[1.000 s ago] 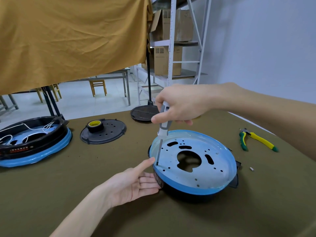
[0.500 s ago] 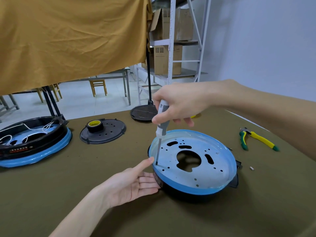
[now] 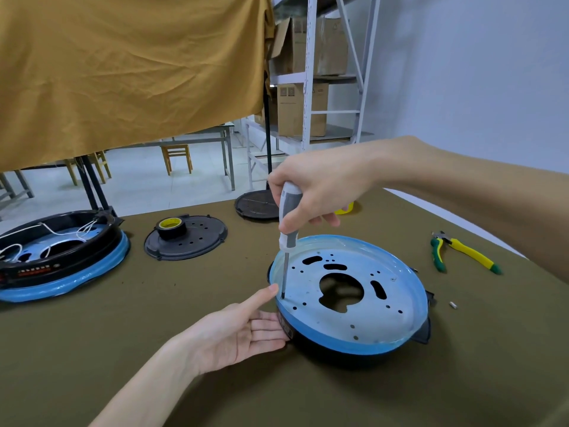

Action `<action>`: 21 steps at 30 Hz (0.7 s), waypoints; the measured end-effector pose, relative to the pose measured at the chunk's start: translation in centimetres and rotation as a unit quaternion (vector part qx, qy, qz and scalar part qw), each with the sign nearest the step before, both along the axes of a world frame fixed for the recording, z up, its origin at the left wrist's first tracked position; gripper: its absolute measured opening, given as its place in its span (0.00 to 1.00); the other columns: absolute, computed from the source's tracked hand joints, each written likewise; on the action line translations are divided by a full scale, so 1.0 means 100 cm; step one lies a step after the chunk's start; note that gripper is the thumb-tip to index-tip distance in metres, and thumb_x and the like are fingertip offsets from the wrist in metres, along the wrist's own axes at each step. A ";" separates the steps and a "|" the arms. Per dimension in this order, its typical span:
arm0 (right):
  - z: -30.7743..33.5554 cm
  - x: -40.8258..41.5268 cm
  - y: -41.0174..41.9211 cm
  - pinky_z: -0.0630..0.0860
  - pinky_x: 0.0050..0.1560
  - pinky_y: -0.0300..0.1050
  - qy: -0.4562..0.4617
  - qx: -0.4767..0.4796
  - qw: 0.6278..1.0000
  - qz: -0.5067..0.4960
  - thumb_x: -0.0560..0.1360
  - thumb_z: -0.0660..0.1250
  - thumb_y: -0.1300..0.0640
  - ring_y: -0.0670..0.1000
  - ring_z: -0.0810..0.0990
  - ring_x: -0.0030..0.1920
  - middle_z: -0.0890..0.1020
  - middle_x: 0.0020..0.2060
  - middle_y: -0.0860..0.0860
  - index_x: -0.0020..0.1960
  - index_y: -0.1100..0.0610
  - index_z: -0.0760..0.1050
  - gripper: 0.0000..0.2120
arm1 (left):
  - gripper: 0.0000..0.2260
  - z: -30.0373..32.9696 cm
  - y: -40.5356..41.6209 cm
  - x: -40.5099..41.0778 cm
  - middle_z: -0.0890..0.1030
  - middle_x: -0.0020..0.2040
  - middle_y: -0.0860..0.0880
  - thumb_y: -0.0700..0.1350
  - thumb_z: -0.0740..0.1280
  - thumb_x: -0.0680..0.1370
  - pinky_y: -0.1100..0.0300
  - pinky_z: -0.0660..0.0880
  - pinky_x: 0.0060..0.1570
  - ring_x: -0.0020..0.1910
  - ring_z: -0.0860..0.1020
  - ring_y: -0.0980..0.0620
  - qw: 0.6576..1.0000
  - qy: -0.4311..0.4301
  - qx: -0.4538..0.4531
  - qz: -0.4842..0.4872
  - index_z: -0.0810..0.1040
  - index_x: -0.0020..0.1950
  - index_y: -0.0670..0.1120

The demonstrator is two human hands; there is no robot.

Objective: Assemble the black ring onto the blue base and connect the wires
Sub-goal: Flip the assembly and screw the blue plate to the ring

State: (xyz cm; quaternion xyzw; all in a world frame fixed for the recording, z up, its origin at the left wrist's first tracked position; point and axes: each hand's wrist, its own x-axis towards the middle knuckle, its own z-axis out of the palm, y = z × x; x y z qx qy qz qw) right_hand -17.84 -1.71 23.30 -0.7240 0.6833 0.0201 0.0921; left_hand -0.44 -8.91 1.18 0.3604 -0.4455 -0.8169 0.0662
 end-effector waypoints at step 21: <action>-0.004 0.004 0.003 0.76 0.26 0.39 0.010 -0.012 0.999 -0.031 0.76 0.74 0.46 0.48 0.78 0.24 0.80 0.23 0.47 0.53 0.59 0.76 0.17 | 0.39 0.001 0.003 0.000 0.85 0.58 0.34 0.58 0.80 0.66 0.50 0.84 0.55 0.57 0.86 0.40 1.000 0.001 -0.003 0.009 0.76 0.66 0.32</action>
